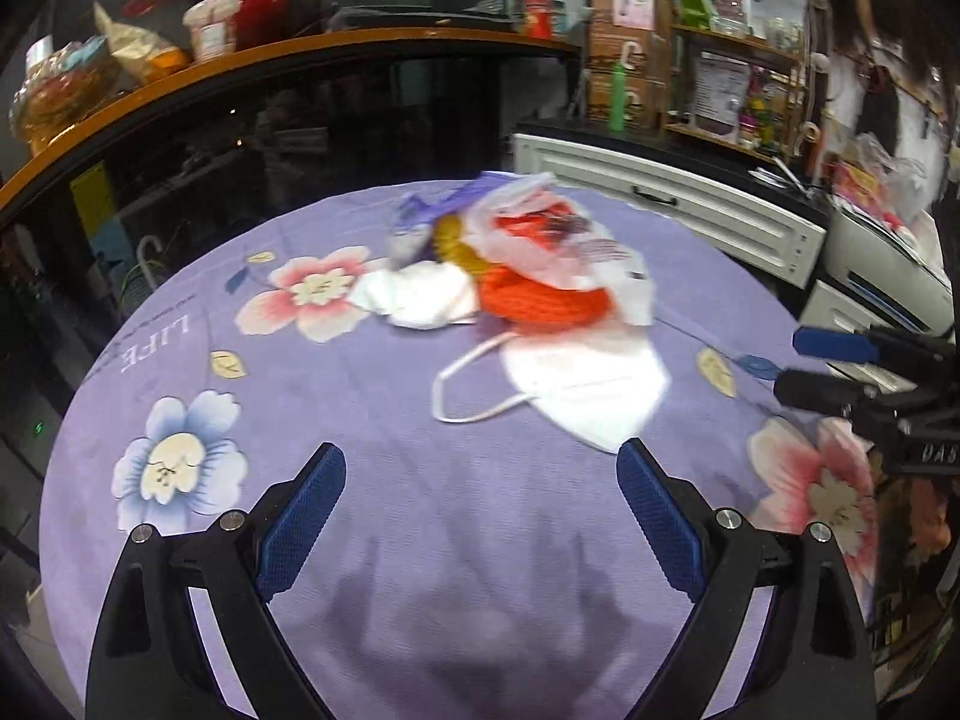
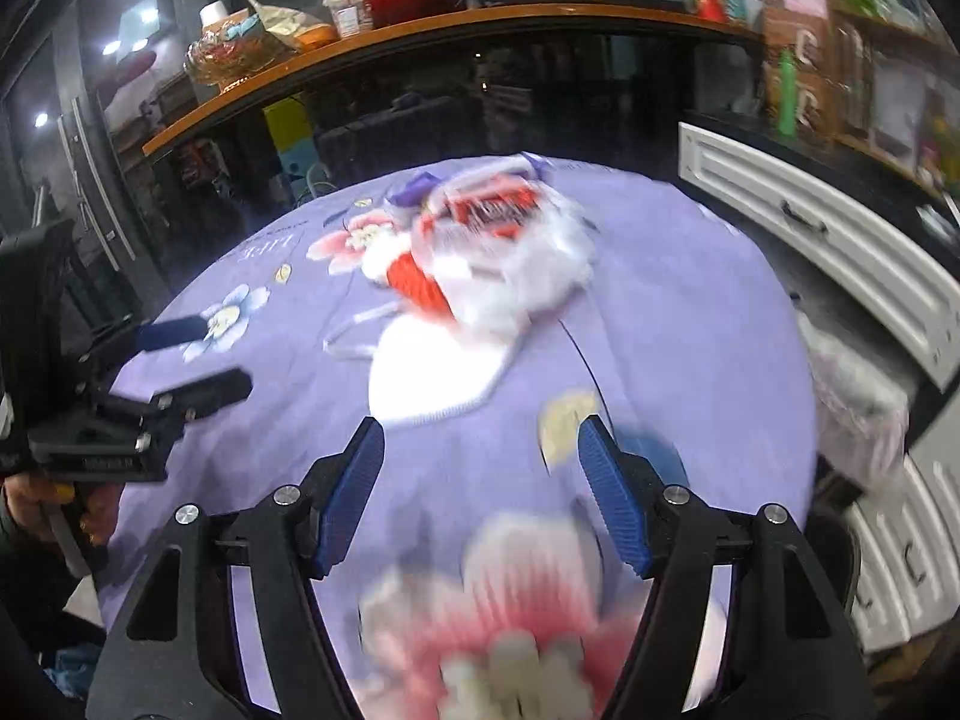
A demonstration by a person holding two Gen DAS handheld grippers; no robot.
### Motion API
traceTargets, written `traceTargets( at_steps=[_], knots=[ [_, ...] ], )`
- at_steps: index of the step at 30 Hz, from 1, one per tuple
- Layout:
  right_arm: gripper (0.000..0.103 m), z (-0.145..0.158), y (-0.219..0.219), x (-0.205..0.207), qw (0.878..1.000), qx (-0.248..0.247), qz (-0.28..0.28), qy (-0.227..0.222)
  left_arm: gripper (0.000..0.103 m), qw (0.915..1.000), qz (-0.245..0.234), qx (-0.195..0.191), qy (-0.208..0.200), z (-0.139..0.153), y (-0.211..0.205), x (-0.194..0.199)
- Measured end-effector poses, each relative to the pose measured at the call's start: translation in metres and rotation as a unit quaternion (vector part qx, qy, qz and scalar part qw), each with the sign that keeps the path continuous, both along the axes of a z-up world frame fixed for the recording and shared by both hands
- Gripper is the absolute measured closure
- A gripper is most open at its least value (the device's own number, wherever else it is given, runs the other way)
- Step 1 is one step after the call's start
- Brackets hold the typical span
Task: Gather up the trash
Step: 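Move both tools back over the table toward the remaining trash, then grasp the white plastic bag with the right tool while the left tool grasps the orange foam net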
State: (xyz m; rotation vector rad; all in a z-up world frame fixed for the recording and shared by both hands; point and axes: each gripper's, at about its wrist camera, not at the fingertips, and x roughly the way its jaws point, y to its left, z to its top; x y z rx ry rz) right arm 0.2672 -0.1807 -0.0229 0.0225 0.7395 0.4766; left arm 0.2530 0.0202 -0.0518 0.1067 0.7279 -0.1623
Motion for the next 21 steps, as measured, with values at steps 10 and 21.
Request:
traceTargets(
  at_steps=[10,21],
  knots=[
    [0.057,0.003,0.071,0.076,0.995,-0.083,0.035,-0.040,0.010,0.9999,0.013,0.004,-0.003,-0.002,0.032,0.028],
    [0.100,0.010,0.046,0.094,0.999,-0.033,-0.008,-0.032,0.010,0.9994,-0.004,-0.032,0.014,-0.009,0.025,0.060]
  ],
)
